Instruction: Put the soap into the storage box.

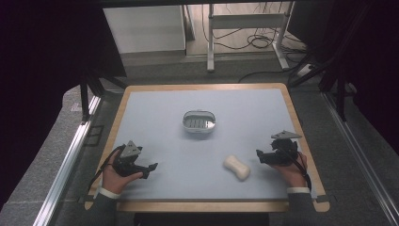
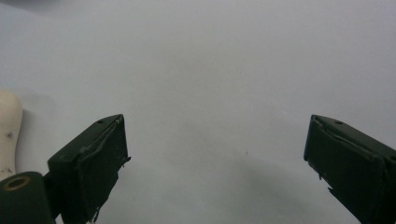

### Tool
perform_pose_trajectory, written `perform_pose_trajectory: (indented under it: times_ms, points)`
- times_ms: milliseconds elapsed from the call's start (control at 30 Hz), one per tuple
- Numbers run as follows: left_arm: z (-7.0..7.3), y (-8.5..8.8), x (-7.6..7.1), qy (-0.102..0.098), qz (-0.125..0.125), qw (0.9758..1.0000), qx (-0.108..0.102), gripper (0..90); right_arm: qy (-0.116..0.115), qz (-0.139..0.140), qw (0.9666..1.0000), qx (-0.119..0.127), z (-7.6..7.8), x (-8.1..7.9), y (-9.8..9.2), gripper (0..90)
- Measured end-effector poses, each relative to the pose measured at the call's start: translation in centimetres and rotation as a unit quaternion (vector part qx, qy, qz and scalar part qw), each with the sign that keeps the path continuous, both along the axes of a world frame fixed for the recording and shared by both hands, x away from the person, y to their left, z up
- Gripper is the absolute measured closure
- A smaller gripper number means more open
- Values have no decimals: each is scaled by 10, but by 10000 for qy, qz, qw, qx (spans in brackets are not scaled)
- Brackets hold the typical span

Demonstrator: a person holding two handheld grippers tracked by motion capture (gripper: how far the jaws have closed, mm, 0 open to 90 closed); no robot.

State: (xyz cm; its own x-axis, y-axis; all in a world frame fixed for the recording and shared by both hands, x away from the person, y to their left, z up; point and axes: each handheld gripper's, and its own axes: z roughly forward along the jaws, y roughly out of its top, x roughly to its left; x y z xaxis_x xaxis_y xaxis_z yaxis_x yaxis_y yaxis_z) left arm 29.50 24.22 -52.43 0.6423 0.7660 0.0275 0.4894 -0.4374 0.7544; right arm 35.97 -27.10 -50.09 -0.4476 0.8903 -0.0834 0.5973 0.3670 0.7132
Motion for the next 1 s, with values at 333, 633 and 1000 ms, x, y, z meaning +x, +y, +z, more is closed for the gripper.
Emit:
perform_pose_trajectory:
  times_ms: [333, 633, 1000]
  points:
    - [-5, -5, 0, 57, -78, 9999, 50, 91, -16, 81, 10000, -3, 4, 0, -8, 111]
    - [-3, 0, -1, 35, 36, 10000, -34, 92, 29, 196, 9997, 162, 10, -3, -12, 117]
    - [-5, -3, -2, 123, 0, 9999, 38, 91, 34, 392, 9989, 252, 17, -6, -10, 118]
